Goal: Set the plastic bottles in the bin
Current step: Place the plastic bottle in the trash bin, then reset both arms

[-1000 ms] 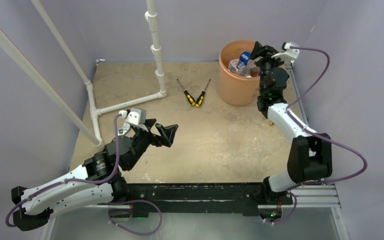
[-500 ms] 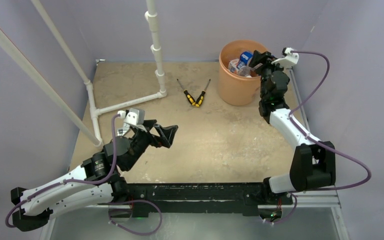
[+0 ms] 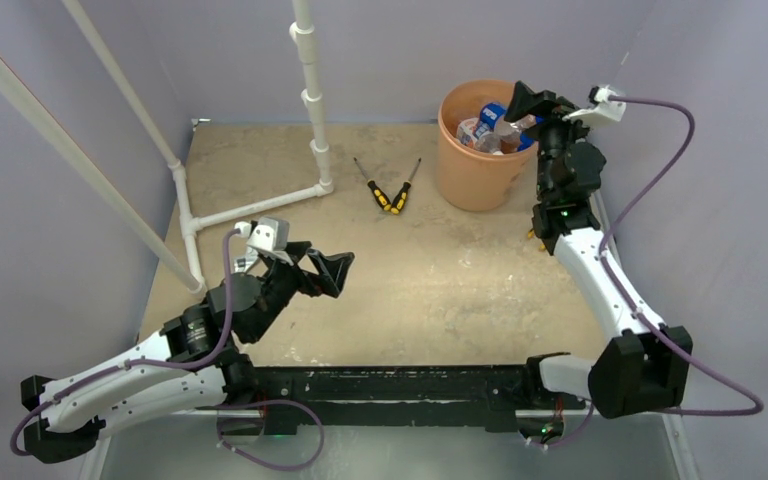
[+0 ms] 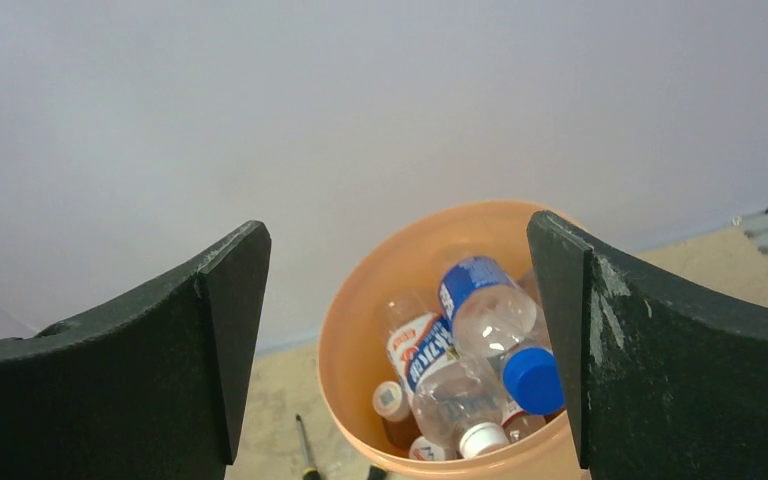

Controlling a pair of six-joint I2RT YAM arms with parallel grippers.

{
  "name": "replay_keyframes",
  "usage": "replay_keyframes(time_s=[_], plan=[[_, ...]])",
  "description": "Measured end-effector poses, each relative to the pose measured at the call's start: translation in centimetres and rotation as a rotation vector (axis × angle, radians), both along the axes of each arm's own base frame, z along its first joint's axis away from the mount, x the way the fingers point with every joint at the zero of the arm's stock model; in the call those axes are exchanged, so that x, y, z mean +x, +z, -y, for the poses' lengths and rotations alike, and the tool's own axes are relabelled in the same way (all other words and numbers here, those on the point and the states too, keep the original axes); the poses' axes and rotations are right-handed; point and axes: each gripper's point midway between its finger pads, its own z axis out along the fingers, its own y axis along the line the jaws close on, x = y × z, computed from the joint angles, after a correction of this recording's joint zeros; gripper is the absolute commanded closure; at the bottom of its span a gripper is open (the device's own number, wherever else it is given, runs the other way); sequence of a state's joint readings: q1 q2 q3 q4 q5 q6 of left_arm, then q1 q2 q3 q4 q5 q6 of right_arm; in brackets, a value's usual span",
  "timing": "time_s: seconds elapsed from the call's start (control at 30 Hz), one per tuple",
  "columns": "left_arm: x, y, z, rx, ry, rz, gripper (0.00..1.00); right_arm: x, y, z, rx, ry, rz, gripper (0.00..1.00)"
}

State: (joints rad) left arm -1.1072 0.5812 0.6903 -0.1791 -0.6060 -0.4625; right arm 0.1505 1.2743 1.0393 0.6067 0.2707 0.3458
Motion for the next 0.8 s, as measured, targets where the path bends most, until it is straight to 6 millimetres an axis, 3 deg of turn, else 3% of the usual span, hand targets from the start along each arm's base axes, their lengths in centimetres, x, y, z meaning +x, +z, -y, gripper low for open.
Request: replay_keyframes(time_s=[0.17, 0.33, 0.6, 0.7, 0.8], plan=[[0.0, -0.1, -0.1, 0.008, 0.005, -0.004, 0.0, -2.9, 3.1, 0.4, 0.022, 0.004, 0.056, 0.02], [0.4, -0.5, -0.8, 0.014, 0.054, -0.021, 0.01, -6.4, 3.2, 0.8, 0.072, 0.022, 0.061, 0.01], [2.8, -0.5, -4.5, -0.008, 0.389, -0.109, 0.01, -15.7, 4.4, -0.2, 0.153, 0.173, 0.152, 0.01], [3.4, -1.0, -4.9, 0.047, 0.479, -0.138, 0.01, -17.9, 3.4, -0.2, 0.205, 0.202, 0.151, 0.01], [3.9, -1.9, -4.5, 0.139, 0.522, -0.173, 0.01, -18.6, 1.2, -0.6, 0.241, 0.233, 0.09, 0.01]])
